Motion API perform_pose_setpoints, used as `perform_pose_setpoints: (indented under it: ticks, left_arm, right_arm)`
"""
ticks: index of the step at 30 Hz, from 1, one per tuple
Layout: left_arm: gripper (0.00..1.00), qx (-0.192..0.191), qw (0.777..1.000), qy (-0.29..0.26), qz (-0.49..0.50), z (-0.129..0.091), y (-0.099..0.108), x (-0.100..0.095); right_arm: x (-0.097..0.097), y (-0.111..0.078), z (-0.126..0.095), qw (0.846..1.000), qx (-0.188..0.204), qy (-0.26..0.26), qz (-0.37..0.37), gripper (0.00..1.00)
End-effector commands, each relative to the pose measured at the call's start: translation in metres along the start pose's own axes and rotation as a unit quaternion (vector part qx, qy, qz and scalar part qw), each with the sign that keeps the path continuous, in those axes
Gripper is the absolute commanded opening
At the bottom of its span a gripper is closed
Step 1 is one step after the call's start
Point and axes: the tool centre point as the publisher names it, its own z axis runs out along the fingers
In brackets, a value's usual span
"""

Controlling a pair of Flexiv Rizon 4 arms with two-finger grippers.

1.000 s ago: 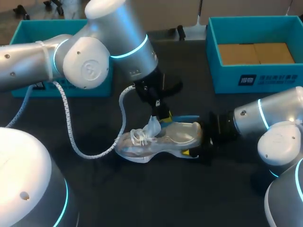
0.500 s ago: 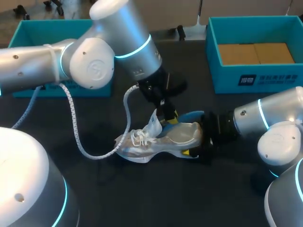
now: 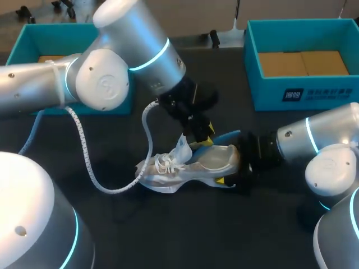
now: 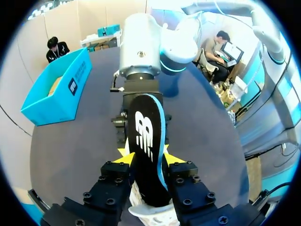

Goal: Take the shoe out of the shoebox, open the shoe tongue, remove and reinsert the insole, then place the shoe into the shoebox

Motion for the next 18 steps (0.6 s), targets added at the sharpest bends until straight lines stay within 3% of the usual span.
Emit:
perform_pose_setpoints:
  ticks: [1,9,18]
  left_arm:
    - [0.40,0.030,1.000,-0.005,-0.001,0.004,0.005,0.006]
    - [0.42,0.058,0.998,-0.013,0.002,0.012,0.002,0.014]
    - [0.41,0.054,0.998,-0.036,0.017,0.017,0.001,0.022]
  right_arm:
    - [0.001,0.000,0.002,1.000,0.004,-0.001,0.000,0.00]
    - [0.001,0.000,0.002,1.000,0.004,-0.001,0.000,0.00]
    - [0.001,0.000,0.002,1.000,0.004,-0.001,0.000,0.00]
